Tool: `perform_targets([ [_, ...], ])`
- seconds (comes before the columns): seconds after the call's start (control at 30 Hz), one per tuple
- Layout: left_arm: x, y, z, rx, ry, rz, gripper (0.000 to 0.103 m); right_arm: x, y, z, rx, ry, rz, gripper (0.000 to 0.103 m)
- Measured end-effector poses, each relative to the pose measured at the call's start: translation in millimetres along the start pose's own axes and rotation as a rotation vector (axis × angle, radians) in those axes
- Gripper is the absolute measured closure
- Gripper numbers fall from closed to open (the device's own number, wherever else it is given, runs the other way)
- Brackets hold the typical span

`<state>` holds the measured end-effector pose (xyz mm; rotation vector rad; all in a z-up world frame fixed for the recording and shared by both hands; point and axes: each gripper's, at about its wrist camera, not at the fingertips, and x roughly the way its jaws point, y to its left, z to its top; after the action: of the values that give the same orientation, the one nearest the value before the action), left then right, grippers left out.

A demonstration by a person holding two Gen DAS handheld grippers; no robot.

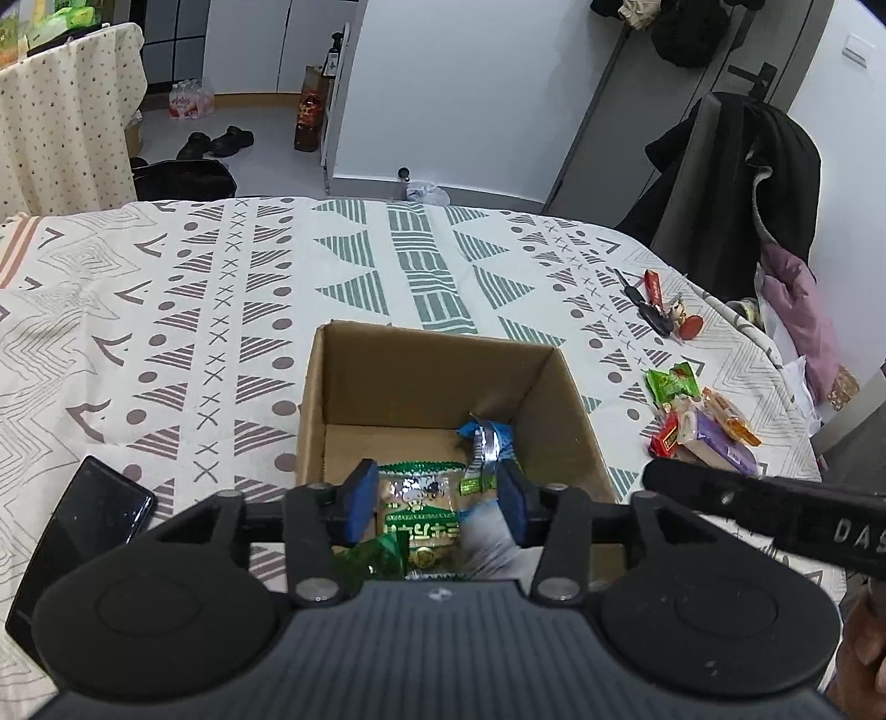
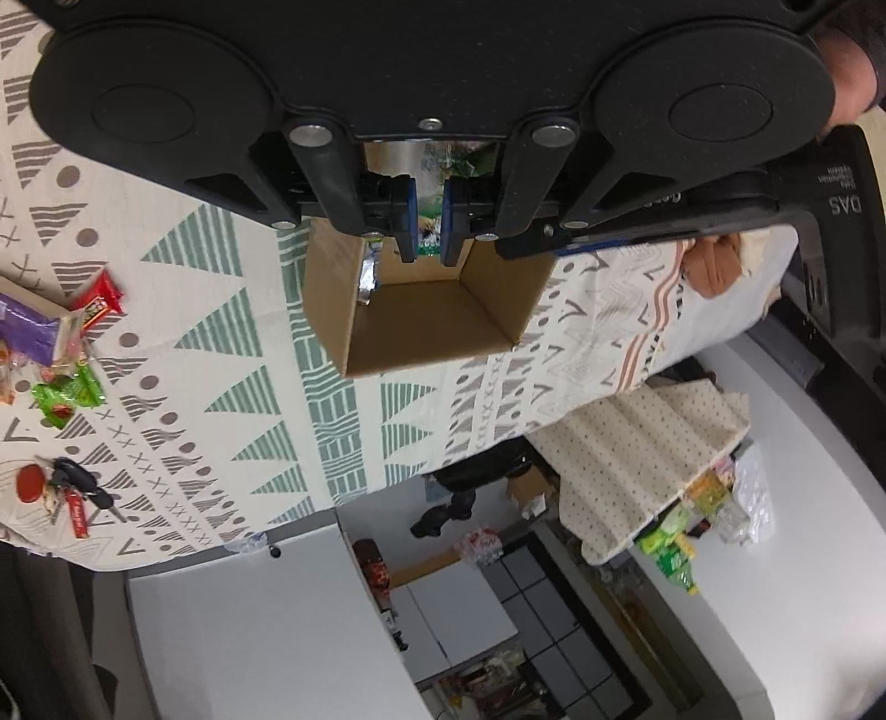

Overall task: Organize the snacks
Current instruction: 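Open both grippers to drop the snacks into the box, then move both open grippers back over the snack pile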

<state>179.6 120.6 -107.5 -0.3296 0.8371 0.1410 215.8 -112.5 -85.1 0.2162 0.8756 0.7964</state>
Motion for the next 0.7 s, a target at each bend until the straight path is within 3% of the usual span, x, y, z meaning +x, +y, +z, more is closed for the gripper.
perform_targets([
  [0.23, -8.5, -22.9, 0.2, 0.015, -0.001, 0.003, 0.027, -30.2, -23.2, 0.1, 0.030, -0.043, -0.031, 0.074],
  [0.4, -13.2, -46.6, 3.8, 0.048, -0.015, -0.001, 0.019, -49.6, -39.6, -2.0, 0.036, -0.067, -0.066, 0.061],
  [0.7, -16.3, -83.3, 4.7, 0.081, -0.004, -0.045, 0.014, -81.8, -68.3, -6.6, 0.056, -0.102, -0.116, 0.039],
])
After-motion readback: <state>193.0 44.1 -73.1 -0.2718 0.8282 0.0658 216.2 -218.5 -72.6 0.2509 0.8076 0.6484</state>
